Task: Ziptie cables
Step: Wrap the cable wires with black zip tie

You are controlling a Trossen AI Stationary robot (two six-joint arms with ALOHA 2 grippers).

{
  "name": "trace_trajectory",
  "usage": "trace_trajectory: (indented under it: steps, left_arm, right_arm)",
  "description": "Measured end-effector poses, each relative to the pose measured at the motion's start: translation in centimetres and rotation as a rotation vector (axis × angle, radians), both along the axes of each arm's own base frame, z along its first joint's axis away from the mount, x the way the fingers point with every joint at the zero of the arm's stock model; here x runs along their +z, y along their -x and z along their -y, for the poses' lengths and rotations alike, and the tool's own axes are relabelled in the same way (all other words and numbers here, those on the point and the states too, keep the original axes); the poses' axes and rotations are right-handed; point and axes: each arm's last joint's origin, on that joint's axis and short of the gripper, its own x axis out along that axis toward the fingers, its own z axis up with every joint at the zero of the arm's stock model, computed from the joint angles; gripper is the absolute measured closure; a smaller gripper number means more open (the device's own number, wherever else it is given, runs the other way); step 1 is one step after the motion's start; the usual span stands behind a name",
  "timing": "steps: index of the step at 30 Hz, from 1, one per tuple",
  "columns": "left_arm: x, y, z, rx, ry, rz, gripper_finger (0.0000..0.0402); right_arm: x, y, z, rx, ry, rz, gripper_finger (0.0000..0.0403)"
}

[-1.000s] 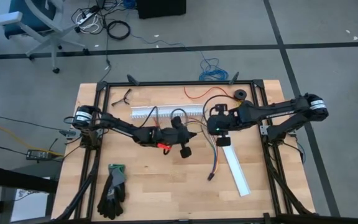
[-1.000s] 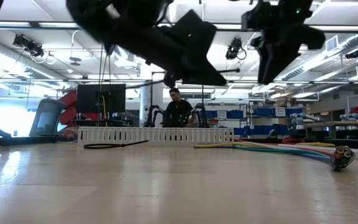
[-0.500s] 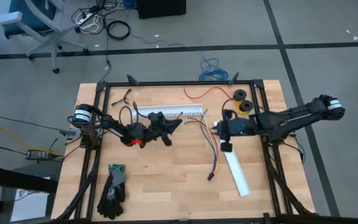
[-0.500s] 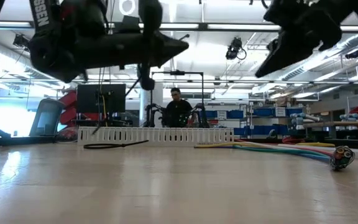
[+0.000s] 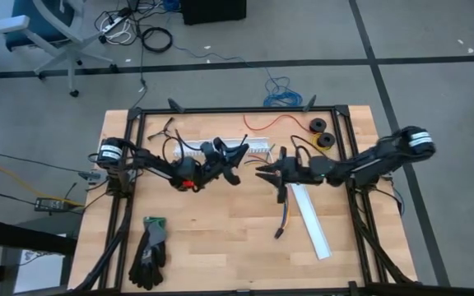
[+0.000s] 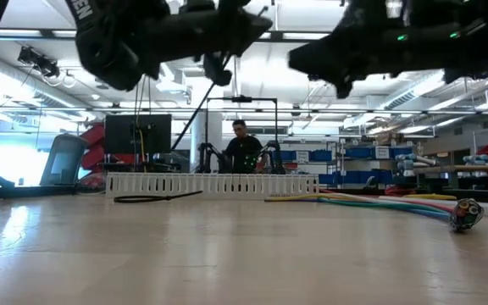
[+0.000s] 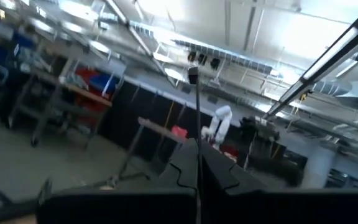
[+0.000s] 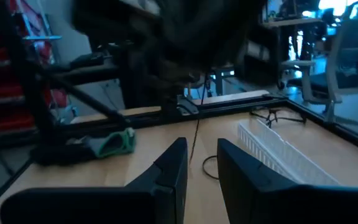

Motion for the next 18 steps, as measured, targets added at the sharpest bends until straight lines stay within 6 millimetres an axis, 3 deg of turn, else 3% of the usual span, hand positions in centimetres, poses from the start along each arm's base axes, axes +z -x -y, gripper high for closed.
trace_trajectory:
  steps: [4,11,18]
  left_arm:
    - [1.3,-0.9,0.0,0.021,-0.044,0.005,0.0395]
    - [1.6,-1.4,0.0,0.015,-0.038,-0.011,0.0395]
    - [1.6,-1.2,-0.1,-0.005,0.021,0.035,0.0394]
  right_arm:
    - [-1.0,-2.4,0.5,-0.011,-0.01,0.011,0.0328]
    - [-0.4,-5.5,1.1,0.03,0.126,0.086,0.0328]
    - [-0.1,-6.3,2.6,0.099,0.139,0.085,0.0328]
